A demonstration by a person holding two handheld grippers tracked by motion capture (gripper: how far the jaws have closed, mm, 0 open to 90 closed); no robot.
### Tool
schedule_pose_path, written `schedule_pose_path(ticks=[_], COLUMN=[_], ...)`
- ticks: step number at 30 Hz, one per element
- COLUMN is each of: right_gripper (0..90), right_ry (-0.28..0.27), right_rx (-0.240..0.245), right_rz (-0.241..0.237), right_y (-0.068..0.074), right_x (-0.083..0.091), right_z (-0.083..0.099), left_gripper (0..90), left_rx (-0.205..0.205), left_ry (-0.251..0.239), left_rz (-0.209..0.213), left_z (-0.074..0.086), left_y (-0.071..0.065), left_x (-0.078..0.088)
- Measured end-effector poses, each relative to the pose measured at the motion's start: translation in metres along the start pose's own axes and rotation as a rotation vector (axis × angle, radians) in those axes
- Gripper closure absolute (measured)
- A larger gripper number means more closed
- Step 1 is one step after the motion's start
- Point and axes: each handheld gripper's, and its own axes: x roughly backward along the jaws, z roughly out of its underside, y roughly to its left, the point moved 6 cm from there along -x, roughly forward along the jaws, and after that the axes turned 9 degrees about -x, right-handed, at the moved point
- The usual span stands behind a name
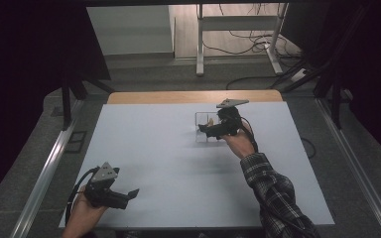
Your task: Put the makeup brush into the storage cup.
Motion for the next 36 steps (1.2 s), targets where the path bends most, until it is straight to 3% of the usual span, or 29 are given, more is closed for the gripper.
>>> schedule_pose_path(ticks=[36], right_gripper=[0.5], right_ry=[0.032], right_rx=[0.026], right_rz=[-0.022], right_y=[0.008], right_x=[0.024], right_z=[0.007], left_gripper=[0.1], left_rx=[0.007], left_ry=[0.002], left_rz=[0.0], left_z=[0.0], left_y=[0.001], left_x=[0.0])
